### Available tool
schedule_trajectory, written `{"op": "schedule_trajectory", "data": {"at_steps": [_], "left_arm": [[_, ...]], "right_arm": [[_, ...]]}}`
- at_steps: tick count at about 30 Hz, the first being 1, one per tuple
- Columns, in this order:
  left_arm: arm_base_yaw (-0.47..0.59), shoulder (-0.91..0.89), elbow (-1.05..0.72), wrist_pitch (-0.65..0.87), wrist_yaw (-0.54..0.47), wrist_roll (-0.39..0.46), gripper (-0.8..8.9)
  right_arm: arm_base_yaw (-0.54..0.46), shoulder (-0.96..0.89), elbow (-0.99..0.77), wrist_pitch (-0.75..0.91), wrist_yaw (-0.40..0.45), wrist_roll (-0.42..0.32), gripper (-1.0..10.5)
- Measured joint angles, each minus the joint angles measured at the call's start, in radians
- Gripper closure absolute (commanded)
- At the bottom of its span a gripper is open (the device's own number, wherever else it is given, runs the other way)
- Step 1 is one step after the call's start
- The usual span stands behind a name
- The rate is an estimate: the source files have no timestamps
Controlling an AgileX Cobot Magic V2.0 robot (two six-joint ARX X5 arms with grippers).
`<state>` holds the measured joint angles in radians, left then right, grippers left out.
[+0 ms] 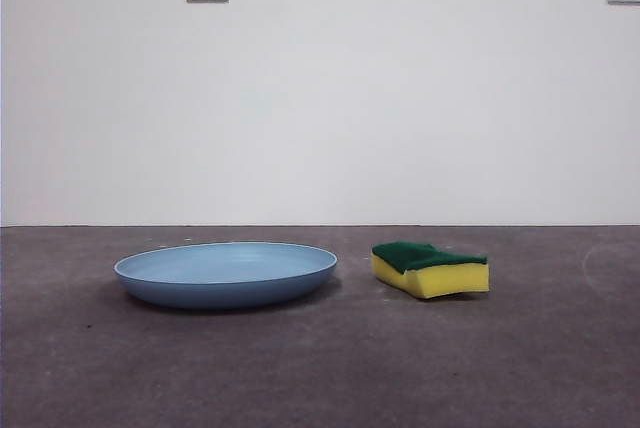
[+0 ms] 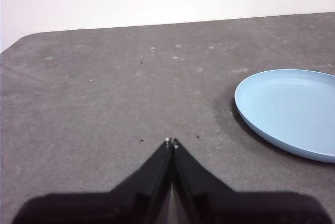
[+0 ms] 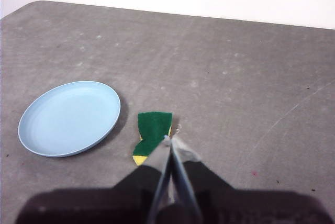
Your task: Pick up the plate,pick up the cloth,clean the plate with the cloth
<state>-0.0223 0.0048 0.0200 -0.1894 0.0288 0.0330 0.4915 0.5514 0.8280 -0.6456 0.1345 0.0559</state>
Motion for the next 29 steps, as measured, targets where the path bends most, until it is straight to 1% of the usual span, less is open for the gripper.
{"op": "schedule_trajectory", "data": {"at_steps": [24, 27, 29], "left_arm": [[0.000, 0.000, 0.000, 0.000, 0.000, 0.000, 8.17], [0.000, 0.000, 0.000, 0.000, 0.000, 0.000, 8.17], [0.000, 0.000, 0.000, 0.000, 0.000, 0.000, 8.17]], "right_arm": [[0.000, -0.006, 0.000, 0.000, 0.001, -0.001, 9.5], [-0.008, -0.024, 0.000, 0.002, 0.023, -0.027, 9.5], [-0.038, -0.036, 0.000, 0.024, 0.023, -0.058, 9.5]]}}
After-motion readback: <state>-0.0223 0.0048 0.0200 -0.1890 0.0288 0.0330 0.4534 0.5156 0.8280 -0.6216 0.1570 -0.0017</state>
